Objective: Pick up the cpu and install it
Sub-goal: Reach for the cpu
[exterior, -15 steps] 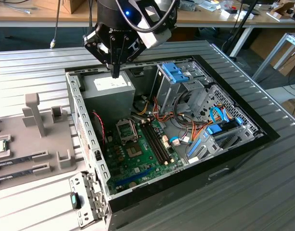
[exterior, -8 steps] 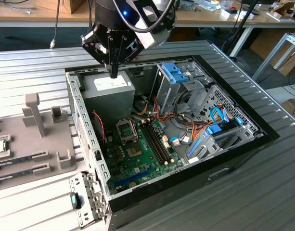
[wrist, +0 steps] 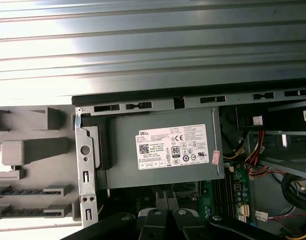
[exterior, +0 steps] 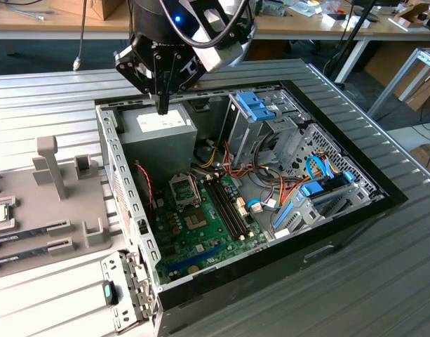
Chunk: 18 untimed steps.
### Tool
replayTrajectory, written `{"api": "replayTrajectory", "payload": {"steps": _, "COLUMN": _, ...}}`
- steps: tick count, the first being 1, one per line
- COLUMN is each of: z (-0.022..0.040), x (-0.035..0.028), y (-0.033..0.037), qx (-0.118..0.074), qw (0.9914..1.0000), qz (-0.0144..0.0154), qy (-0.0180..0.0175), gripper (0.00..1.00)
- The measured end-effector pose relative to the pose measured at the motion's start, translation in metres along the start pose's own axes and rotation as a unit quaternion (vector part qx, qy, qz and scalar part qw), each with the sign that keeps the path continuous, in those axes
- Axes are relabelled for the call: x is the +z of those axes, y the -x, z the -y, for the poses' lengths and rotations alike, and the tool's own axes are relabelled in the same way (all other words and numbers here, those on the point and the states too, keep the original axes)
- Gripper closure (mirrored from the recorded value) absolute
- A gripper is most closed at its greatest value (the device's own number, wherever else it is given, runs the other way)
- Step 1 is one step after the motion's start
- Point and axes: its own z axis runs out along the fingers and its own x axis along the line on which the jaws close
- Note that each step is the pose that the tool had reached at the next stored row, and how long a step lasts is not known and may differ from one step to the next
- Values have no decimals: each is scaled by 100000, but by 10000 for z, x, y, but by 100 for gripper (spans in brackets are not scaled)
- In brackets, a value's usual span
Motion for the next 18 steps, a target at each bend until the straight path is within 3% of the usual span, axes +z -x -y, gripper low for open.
{"api": "replayTrajectory", "payload": {"steps": 18, "z": 9, "x": -3, "y": -124, "qx": 0, "qw": 100000, "qz": 0, "qy": 0, "gripper": 89}}
